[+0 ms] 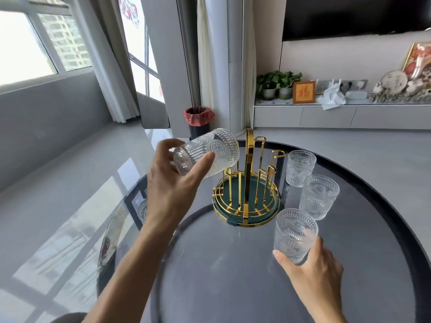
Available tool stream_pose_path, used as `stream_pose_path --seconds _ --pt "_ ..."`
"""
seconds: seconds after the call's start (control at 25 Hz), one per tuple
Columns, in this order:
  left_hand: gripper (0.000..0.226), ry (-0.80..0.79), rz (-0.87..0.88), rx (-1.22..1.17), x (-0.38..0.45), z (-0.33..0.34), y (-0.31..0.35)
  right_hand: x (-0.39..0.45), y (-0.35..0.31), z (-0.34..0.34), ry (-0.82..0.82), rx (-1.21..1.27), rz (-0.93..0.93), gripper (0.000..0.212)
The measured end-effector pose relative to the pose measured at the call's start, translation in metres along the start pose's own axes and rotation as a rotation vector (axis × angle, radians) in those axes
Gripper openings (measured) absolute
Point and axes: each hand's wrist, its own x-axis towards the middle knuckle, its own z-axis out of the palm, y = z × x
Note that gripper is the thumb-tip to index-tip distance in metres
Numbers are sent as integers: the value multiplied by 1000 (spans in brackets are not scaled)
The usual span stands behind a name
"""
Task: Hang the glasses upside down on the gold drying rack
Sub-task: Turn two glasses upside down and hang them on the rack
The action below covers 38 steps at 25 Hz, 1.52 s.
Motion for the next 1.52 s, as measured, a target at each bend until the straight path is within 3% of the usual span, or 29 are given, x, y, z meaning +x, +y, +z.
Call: stream_pose_path --seconds 0.2,0.44,0.92,1.08,1.28,1.52 --pt "66 47 117 135 9 15 14 -1 -4 -3 4 11 -10 74" --pt "62 -114 150 243 12 51 3 -2 -3 -5 1 24 -24 74" --pt "64 -264 144 380 -2 74 -37 -3 -2 -5 5 58 -42 78" --pt "59 -320 160 363 -1 72 -35 -5 -6 -14 -47 262 -18 74" --pt "63 -420 164 385 5 63 -35 -7 -23 -40 -77 817 54 59" --pt "63 -393 163 349 0 65 -36 44 -65 -115 42 864 -98 48"
